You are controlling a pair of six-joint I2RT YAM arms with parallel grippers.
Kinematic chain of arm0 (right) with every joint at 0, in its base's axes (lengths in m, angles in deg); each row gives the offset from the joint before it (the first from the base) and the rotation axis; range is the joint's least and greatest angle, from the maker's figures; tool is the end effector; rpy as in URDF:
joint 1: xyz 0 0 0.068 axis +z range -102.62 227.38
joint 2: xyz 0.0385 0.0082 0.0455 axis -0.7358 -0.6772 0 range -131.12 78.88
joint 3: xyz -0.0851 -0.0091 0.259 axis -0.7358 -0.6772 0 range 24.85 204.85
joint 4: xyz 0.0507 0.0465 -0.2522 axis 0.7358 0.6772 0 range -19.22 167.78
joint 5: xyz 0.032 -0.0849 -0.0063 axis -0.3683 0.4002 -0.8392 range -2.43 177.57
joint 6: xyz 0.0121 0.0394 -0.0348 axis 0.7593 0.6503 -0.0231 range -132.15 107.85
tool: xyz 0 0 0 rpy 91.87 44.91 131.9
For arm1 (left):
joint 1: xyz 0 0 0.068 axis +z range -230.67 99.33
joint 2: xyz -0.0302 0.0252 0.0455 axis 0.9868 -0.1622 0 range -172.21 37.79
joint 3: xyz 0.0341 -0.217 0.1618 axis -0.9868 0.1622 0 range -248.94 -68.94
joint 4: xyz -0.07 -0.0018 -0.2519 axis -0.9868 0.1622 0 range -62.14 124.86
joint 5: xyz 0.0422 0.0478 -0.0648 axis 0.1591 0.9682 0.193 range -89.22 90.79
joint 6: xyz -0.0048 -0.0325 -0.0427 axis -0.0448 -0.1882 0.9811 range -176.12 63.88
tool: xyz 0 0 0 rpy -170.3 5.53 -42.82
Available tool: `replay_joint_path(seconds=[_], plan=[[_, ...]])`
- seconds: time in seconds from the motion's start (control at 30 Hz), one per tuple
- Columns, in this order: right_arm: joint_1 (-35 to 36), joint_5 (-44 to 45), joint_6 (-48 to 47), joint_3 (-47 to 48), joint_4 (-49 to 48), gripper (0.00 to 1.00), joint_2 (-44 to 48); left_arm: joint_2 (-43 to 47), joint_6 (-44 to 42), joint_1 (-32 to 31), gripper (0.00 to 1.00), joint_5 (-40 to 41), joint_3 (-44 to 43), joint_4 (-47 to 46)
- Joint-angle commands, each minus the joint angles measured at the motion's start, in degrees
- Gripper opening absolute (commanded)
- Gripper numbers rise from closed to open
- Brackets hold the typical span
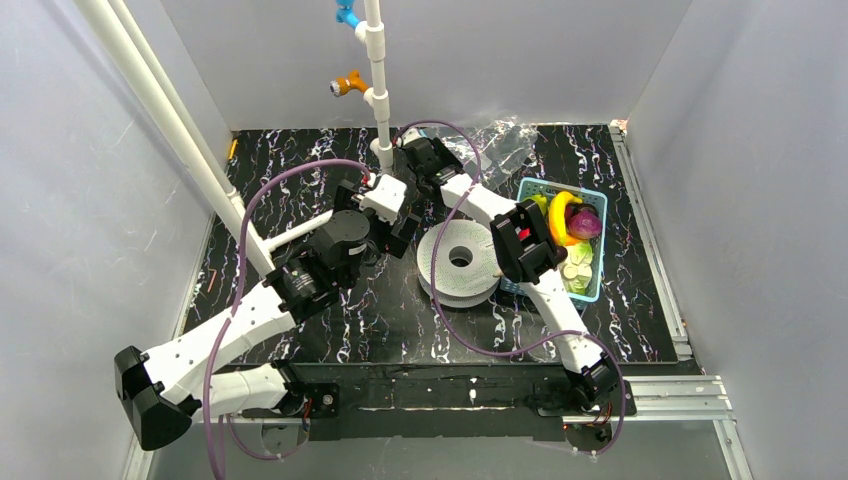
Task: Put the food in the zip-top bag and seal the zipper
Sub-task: Pick up the zipper food storage bag at the center of the board.
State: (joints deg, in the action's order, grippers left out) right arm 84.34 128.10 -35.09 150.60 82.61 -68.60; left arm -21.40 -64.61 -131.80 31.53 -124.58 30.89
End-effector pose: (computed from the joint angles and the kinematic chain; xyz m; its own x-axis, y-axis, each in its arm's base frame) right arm 0.4746 0.3282 0.1645 -0.3973 -0.6697 -0.6274 -0.1945 0.7296 -0.6556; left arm 0.1628 -0.1732 0.3729 -0.0195 0.2263 -0.9739 0.3573 0.9113 0.2046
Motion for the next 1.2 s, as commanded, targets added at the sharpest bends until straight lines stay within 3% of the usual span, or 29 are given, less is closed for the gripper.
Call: replay_joint_path(seconds=[0.0, 0.4, 0.63, 0.77, 0.9, 0.93, 1.03, 1.17], plan=[[-0.7, 1.2, -1.0, -0.4, -2.9, 0.61, 3.2, -0.1, 0.9, -0.2, 0.98, 0.5, -0.9, -0.8], [-2.4, 2.1, -2.9, 1.1, -4.1, 0.6, -0.9, 0.2, 1.0, -0.2, 0.98, 0.7, -0.9, -0.9], [-2.8, 5.9, -7.3, 1.2, -9.6, 0.59, -4.0, -0.2, 1.0, -0.2, 0.98, 1.1, -0.7, -1.2], [-2.9, 6.2, -9.4, 2.0, -11.0, 0.44, -4.8, -0.6, 1.2, -0.2, 0.98, 1.0, -0.7, -1.0], [-2.9, 6.7, -9.7, 1.8, -10.6, 0.06, -4.6, -1.1, 1.2, -0.2, 0.98, 1.1, -0.6, -1.2], [-2.8, 7.7, -10.1, 1.7, -10.9, 0.01, -4.3, -1.3, 1.2, -0.2, 0.98, 1.2, -0.6, -1.2], [-2.8, 10.7, -11.6, 0.6, -13.6, 0.01, -1.4, -1.7, 1.5, -0.2, 0.98, 1.1, -0.8, -0.9], [-3.4, 9.7, -8.9, -5.4, -12.9, 0.01, 9.7, -1.7, 2.0, -0.3, 0.98, 0.6, -1.1, -0.6]])
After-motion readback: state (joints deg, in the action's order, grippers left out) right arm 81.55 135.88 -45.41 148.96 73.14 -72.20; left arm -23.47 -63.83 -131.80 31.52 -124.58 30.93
